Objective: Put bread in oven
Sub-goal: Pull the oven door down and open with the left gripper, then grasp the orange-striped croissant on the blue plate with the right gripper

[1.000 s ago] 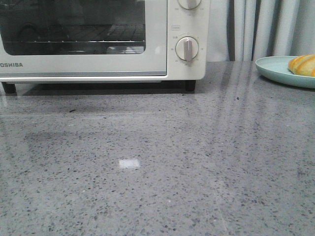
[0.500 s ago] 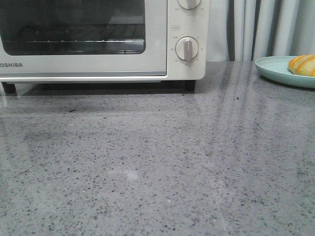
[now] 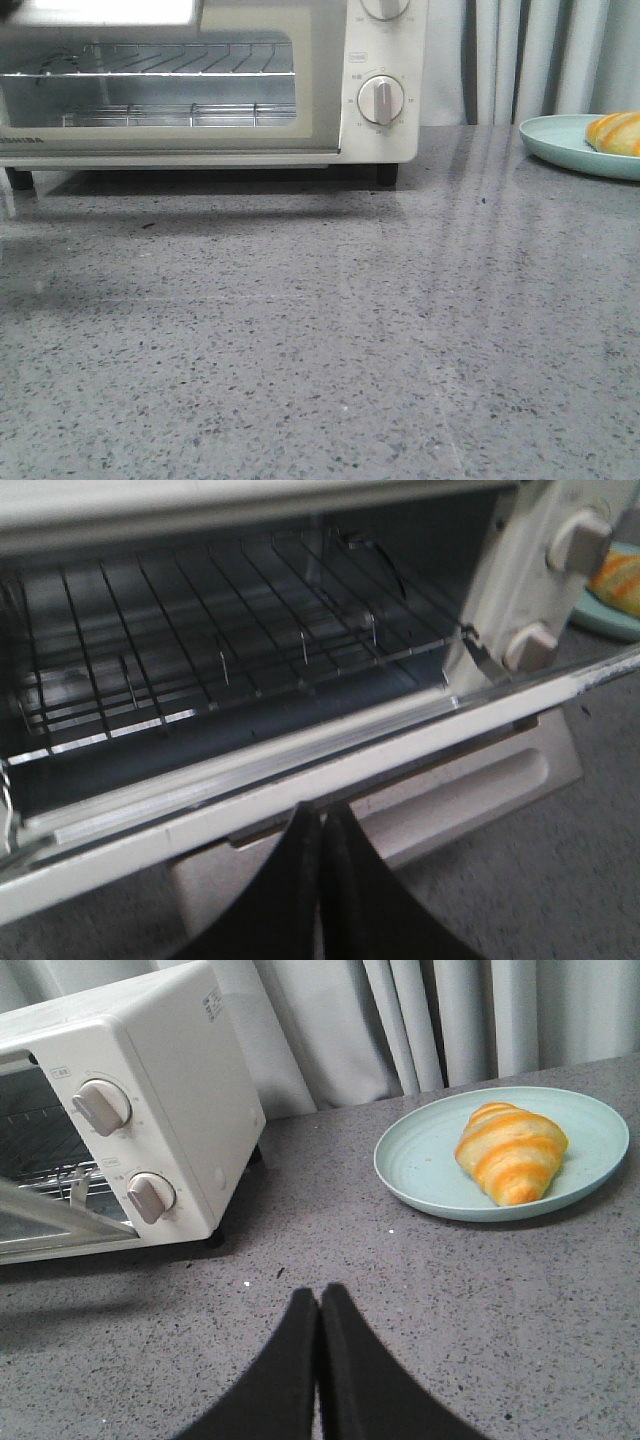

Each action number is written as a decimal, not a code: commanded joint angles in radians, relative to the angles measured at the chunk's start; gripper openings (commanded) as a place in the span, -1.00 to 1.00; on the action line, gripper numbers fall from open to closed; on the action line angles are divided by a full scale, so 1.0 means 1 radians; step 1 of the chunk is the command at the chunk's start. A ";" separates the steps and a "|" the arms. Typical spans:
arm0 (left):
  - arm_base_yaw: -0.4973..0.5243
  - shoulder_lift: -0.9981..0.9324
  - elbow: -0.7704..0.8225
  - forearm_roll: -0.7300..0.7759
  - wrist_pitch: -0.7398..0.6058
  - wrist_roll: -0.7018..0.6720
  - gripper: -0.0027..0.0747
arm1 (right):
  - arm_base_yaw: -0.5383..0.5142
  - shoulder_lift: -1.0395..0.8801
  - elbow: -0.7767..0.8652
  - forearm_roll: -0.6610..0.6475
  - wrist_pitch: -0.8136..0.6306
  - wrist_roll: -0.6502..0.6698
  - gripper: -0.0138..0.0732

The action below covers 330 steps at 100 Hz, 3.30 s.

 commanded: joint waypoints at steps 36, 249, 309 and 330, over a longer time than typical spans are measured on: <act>0.003 -0.012 0.143 -0.002 0.005 0.001 -0.99 | -0.004 0.019 -0.039 0.022 -0.104 -0.007 -0.80; 0.003 -0.621 0.141 -0.038 0.265 0.000 -0.99 | -0.145 1.533 -0.952 -0.329 0.197 0.147 -0.74; 0.003 -0.621 0.141 -0.038 0.198 0.000 -0.99 | 0.338 0.992 -0.956 -0.374 -0.259 0.123 -0.84; 0.003 -0.621 0.141 -0.038 0.191 0.000 -0.99 | 0.771 1.033 -0.956 -0.471 -0.209 0.123 -0.84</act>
